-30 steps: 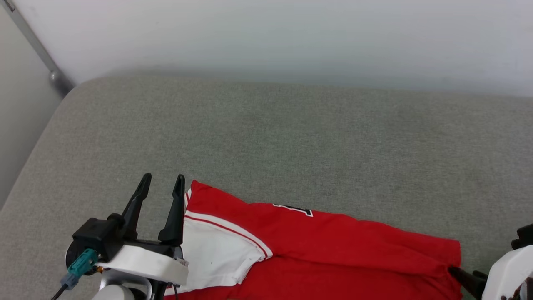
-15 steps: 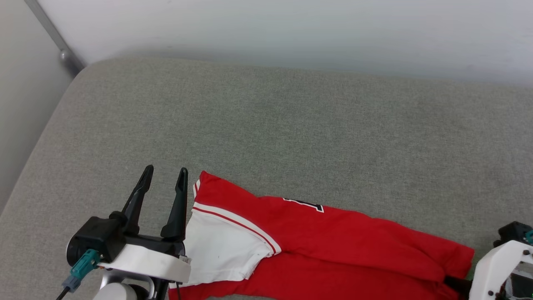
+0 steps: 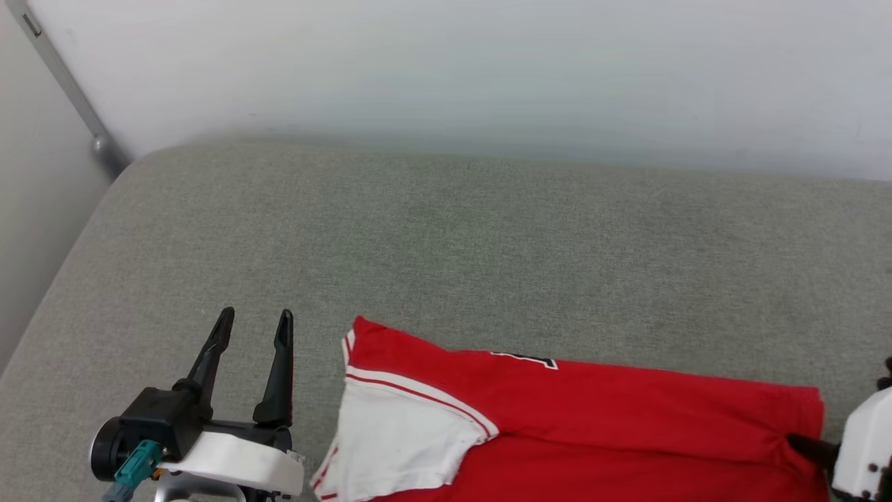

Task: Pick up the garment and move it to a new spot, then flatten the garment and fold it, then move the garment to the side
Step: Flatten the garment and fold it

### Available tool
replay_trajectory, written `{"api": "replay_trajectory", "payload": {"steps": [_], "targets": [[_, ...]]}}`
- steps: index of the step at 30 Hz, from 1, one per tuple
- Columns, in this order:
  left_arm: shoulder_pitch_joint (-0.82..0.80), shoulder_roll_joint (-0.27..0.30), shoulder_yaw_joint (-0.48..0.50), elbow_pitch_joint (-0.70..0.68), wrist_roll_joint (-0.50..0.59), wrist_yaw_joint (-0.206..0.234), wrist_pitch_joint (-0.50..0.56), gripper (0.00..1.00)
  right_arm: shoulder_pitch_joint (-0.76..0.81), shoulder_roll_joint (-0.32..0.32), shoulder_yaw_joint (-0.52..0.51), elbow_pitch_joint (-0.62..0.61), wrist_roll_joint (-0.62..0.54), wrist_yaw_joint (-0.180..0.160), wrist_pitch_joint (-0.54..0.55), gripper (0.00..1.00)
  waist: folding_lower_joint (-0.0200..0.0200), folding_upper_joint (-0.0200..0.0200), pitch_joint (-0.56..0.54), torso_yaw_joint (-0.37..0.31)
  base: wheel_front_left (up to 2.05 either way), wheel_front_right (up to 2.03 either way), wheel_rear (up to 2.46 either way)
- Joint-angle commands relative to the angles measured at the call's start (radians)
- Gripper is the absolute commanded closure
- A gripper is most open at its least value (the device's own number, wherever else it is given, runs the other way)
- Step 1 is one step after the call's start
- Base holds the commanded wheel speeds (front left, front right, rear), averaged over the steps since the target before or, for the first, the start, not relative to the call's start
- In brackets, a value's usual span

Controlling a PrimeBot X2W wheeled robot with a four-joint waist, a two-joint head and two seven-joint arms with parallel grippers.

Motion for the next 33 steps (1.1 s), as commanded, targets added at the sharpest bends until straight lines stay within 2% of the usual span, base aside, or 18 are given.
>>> {"api": "replay_trajectory", "payload": {"steps": [1,8,11,14,18,22,24,26,29,33], "targets": [[0.010,0.004,0.003,-0.005,0.003,0.006,0.003,0.00,-0.012,-0.011,-0.019,0.002,-0.004,-0.001,0.004,1.00,-0.0001,-0.0001,-0.010,-0.009,0.00,0.00,0.00],[0.029,0.009,-0.009,-0.018,0.012,0.018,0.016,0.00,-0.030,-0.059,-0.222,0.004,-0.064,-0.001,0.069,1.00,-0.0001,-0.0001,-0.026,-0.031,0.00,0.00,0.00],[0.036,0.009,-0.016,-0.016,0.012,0.021,0.018,0.00,-0.051,-0.047,-0.304,0.003,-0.090,-0.001,0.118,1.00,-0.0001,-0.0001,-0.032,-0.039,0.00,0.00,0.00],[0.039,0.009,-0.020,-0.012,0.011,0.023,0.020,0.00,-0.079,0.020,-0.355,0.006,-0.089,-0.001,0.208,1.00,-0.0001,-0.0001,-0.036,-0.046,0.00,0.00,0.00],[0.043,0.009,-0.024,-0.010,0.009,0.026,0.022,0.00,-0.114,0.154,-0.388,-0.010,-0.037,-0.001,0.327,1.00,-0.0001,-0.0001,-0.041,-0.050,0.00,0.00,0.00],[0.033,0.011,-0.029,-0.008,0.008,0.025,0.025,0.00,-0.154,0.221,-0.411,0.020,0.122,-0.001,0.414,1.00,-0.0001,-0.0001,-0.038,-0.046,0.00,0.00,0.00],[0.024,0.011,-0.032,-0.007,0.009,0.021,0.029,0.00,-0.168,0.229,-0.373,0.102,0.265,-0.001,0.426,1.00,-0.0001,-0.0001,-0.035,-0.040,0.00,0.00,0.00],[0.015,0.013,-0.034,-0.002,0.007,0.016,0.030,0.00,-0.181,0.228,-0.298,0.183,0.404,-0.001,0.391,1.00,-0.0001,-0.0001,-0.030,-0.033,0.00,0.00,0.00],[-0.002,0.007,-0.044,0.005,0.006,0.008,0.032,0.00,-0.188,0.226,-0.135,0.266,0.572,-0.001,0.304,1.00,-0.0001,-0.0001,-0.018,-0.019,0.00,0.00,0.00],[-0.026,-0.001,-0.057,0.017,0.006,-0.007,0.030,0.00,-0.192,0.226,0.106,0.309,0.755,-0.001,0.169,1.00,-0.0001,-0.0001,-0.001,0.005,0.00,0.00,0.00]]}}
